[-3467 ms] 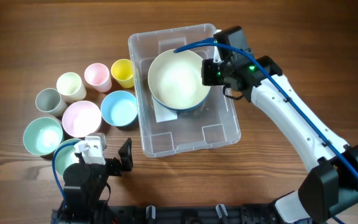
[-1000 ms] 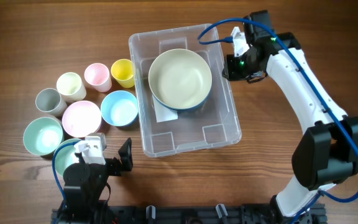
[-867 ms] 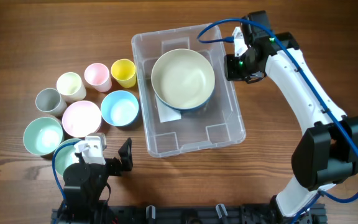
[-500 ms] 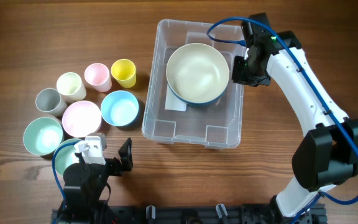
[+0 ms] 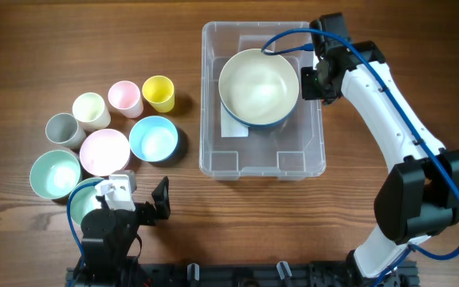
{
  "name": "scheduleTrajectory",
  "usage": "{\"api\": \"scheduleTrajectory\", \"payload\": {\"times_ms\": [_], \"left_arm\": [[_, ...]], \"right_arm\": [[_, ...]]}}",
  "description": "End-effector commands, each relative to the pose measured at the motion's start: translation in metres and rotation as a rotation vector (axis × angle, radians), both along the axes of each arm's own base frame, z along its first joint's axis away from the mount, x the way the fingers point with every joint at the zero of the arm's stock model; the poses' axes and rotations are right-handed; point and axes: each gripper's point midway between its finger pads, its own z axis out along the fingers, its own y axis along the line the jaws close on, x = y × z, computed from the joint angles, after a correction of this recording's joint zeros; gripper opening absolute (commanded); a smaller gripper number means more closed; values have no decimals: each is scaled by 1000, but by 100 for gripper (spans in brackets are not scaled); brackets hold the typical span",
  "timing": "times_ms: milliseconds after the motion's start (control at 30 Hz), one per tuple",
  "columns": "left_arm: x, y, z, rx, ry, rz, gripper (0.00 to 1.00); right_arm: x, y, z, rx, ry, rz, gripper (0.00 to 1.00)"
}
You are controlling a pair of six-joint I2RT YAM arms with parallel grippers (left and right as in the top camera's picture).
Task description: Pack container
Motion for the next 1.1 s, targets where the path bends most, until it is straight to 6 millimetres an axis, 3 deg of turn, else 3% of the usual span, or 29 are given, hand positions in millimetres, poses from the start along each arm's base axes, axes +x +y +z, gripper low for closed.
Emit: {"api": "scheduleTrajectory", "payload": {"times_ms": [0,233,300,333,400,467,567,633,667,700,833,933,1000,1067], "left_arm": [[0,-1,1,-1,-7,-12,100],[0,-1,1,-1,-8,-12,100],[0,-1,1,-1,-8,-12,100],[0,-1,1,-1,-7,-12,100],[0,-1,1,-1,-8,-12,100],[0,-1,1,-1,-8,-12,100],[0,-1,1,-1,-8,-12,100],[0,-1,1,-1,-7,-12,100],[0,-1,1,-1,-7,-12,100],[0,-1,1,-1,-8,-12,100],[0,-1,1,-1,-8,-12,99],[0,-1,1,-1,-8,-12,100],[0,-1,1,-1,-8,-12,100],[0,-1,1,-1,-8,-12,100]], "right_arm": [[-4,2,-10,-60,32,62,8],[-18,0,-13,-22,72,-87,9],[-21,0,-13,-10,79,-116,19],[-21,5,-10,20,78,-108,29],[-21,12,2,69,53,-102,40],[-18,13,22,102,-5,-132,44],[-11,5,72,159,-152,-189,56],[-8,-9,110,198,-261,-235,61],[-8,-29,141,228,-351,-294,66],[-10,-44,159,240,-408,-330,70],[-29,-123,210,248,-588,-532,83],[-55,-189,218,274,-635,-778,86],[-65,-211,213,322,-623,-863,87],[-71,-225,205,377,-598,-923,94]]}}
